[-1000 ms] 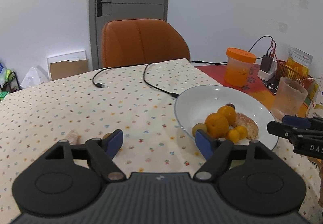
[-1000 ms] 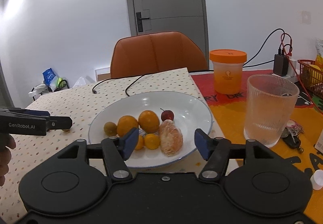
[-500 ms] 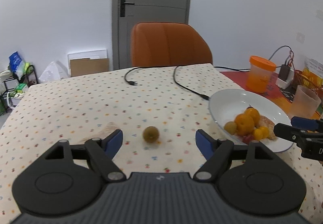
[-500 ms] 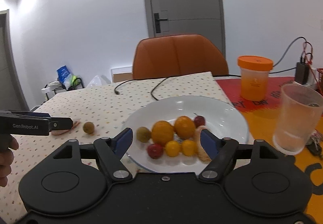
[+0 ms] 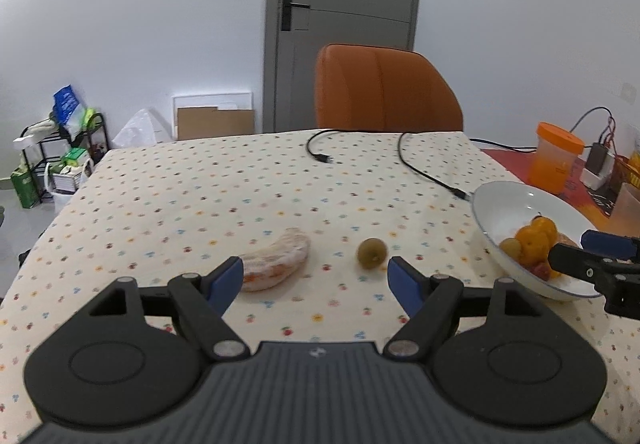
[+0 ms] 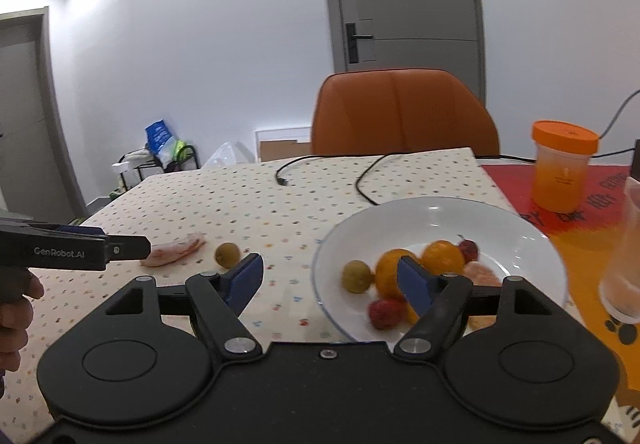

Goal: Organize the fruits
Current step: 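Move both open tools back toward the last kiwi and netted fruit, then grasp the kiwi with the right tool while the left tool grasps the netted pink fruit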

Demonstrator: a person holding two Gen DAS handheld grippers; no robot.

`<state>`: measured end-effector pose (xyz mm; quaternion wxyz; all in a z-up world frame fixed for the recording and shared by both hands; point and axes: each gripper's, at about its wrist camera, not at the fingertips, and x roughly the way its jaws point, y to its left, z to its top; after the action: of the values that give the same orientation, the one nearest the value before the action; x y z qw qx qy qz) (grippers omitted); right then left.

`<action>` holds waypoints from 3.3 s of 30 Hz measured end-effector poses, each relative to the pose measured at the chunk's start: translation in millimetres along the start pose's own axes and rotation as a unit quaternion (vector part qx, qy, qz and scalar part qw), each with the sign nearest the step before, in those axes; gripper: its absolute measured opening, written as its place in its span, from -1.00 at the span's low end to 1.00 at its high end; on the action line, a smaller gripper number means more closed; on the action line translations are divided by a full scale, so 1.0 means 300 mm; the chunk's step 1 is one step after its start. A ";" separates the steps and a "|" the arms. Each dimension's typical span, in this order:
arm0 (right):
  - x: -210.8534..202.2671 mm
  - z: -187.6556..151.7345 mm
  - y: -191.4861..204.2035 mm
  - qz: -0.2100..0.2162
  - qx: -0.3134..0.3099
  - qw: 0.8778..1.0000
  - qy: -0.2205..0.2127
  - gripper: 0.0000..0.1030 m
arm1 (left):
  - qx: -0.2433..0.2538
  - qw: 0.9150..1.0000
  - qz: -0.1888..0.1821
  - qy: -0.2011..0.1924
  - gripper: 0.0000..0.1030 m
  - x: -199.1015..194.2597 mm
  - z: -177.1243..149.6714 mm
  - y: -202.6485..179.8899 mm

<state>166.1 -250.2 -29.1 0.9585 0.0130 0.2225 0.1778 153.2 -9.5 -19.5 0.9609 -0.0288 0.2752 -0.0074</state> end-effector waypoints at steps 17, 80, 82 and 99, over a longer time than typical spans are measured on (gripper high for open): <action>0.094 0.036 0.128 0.047 -0.038 0.998 0.014 0.42 | -0.035 0.999 0.026 0.009 0.51 0.015 -0.022 0.109; 0.387 0.057 0.231 0.095 -0.082 0.989 0.078 -0.50 | -0.053 0.997 0.040 0.043 0.51 0.210 0.025 0.144; 0.377 0.065 0.224 0.099 -0.079 0.989 0.073 -0.49 | -0.049 0.997 0.040 0.043 0.51 0.213 0.026 0.130; 0.274 0.123 0.079 0.071 -0.041 0.996 0.038 -0.49 | -0.039 0.994 0.079 0.061 0.51 0.307 0.006 0.053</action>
<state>243.0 -197.4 -28.1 0.9340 -0.0176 0.2495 0.2552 232.3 3.7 -67.5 0.9381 -0.0435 0.3348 0.0773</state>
